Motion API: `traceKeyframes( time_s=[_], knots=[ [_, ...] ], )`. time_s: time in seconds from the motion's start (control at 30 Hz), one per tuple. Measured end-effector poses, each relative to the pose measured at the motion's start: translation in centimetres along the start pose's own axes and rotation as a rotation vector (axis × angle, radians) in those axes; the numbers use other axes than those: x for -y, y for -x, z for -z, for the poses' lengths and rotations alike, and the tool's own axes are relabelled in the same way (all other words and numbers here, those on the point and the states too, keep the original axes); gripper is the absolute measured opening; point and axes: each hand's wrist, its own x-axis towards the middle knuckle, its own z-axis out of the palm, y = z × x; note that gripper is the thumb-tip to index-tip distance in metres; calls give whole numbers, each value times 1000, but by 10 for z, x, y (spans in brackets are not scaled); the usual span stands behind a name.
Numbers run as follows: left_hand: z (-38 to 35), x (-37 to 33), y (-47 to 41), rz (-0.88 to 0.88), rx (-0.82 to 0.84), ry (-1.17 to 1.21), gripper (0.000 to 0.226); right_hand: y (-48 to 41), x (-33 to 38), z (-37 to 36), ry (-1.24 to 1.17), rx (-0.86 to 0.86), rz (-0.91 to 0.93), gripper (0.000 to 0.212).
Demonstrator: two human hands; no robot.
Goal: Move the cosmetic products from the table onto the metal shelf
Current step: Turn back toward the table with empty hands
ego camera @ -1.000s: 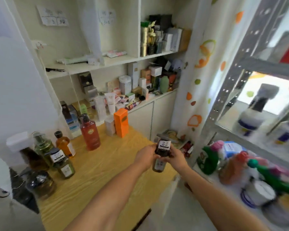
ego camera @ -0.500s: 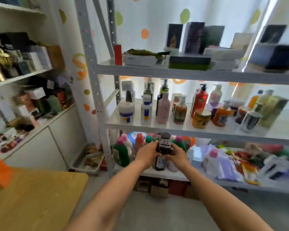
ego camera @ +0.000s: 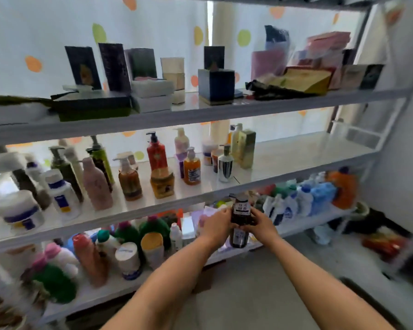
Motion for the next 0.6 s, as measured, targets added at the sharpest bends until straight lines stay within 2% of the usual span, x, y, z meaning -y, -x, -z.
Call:
traceKeyframes(
  time_s=[0.13, 0.3, 0.6],
  knots=[
    [-20, -38, -41, -60, 41, 1, 55, -19, -27, 44, 4, -67, -30, 58],
    [-41, -54, -98, -131, 42, 26, 48, -61, -50, 77, 46, -107, -87, 56],
    [-51, -56, -249, -132, -23, -1, 43, -205, -64, 131, 52, -106, -75, 61]
  ],
)
